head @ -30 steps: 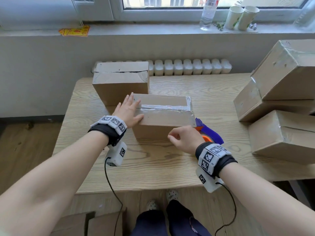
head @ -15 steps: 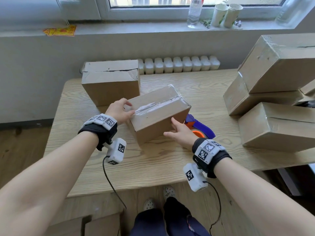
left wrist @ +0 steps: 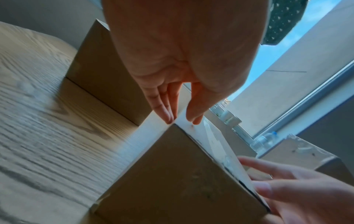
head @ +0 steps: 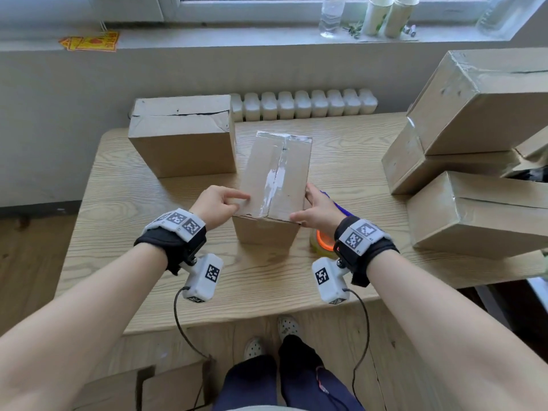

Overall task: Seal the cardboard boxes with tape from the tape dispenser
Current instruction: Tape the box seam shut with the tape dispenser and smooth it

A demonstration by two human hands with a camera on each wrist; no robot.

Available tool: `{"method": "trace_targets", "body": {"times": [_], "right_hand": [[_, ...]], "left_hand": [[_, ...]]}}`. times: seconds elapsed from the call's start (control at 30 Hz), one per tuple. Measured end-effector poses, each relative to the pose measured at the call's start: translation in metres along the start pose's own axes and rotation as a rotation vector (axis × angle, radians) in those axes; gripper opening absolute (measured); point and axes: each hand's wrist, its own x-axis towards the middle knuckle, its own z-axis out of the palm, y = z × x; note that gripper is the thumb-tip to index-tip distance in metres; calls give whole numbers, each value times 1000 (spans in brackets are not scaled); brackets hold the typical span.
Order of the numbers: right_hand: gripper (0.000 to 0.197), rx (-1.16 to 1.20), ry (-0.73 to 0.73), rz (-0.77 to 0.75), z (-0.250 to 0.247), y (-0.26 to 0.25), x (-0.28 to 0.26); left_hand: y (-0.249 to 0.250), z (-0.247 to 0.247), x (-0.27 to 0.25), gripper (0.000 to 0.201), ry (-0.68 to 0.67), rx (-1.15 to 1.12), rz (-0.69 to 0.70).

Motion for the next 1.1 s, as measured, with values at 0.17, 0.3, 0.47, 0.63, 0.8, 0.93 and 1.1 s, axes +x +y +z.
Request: {"method": "trace_targets", "body": {"times": [0.17,0.3,0.47,0.63,0.8,0.93,1.1], "right_hand": [[71,-110,43,-101,-27,-7,19],[63,-168,41,-122,-42,-9,26],[30,-39,277,2,-58,21,30],[19,-464,308,146,-59,58,13],[32,-859,102,235,-36,76,3],[26,-942,58,224,-26,87,4],[25,-852,189,170,-40,76,-6]], "left_hand": [[13,18,7,36,-1,-60,-10],[24,29,7,31,41,-3,4],[20,39,9,47,46,289,146],[10,51,13,52,-97,550,353],[4,51,18,51,-50,512,344],[3,50,20,51,-51,532,349],[7,47,21,48,-12,529,386]]}}
